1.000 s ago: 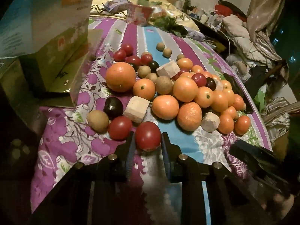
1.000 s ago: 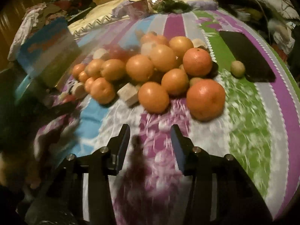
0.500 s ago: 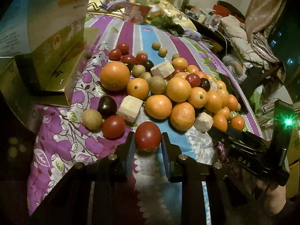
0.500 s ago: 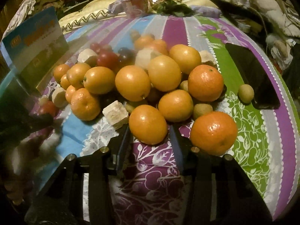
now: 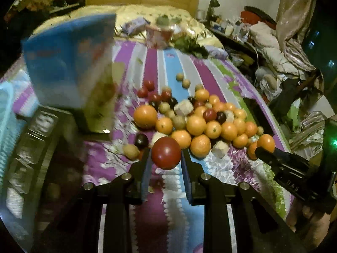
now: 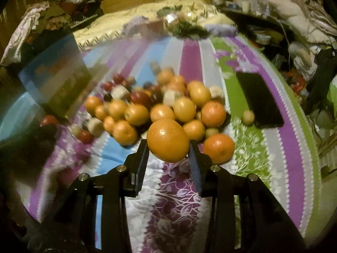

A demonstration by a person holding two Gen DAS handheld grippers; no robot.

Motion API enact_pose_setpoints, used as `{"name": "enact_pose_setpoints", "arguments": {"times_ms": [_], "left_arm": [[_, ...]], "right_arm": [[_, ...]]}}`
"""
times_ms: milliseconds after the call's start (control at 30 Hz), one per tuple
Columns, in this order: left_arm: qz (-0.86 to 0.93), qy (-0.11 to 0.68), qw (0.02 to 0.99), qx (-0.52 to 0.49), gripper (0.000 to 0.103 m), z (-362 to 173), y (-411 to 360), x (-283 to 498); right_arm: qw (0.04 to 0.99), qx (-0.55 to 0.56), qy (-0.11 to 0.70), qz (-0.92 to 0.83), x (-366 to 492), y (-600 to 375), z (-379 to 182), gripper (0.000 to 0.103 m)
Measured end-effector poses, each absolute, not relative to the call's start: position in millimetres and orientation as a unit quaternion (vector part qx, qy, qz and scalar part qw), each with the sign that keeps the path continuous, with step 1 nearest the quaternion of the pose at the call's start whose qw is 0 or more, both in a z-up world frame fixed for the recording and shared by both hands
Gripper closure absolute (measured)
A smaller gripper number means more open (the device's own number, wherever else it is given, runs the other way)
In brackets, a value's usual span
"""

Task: Organize fruits
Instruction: 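Carry the red plum and orange over the light-blue basket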

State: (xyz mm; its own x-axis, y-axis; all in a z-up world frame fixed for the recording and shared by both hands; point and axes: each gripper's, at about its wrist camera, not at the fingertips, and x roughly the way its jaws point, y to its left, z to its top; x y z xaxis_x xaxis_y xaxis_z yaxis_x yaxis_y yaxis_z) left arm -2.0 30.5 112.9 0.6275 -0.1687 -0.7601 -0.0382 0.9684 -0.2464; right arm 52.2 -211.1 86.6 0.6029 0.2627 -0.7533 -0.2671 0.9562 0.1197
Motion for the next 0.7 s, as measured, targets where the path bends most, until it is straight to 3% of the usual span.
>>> {"name": "enact_pose_setpoints", "arguments": {"times_ms": [700], "left_arm": [[0.068, 0.344, 0.927, -0.136, 0.076, 215, 138, -67]], "right_arm": [[0.903, -0.031, 0.351, 0.245, 34, -115, 181, 0.064]]}}
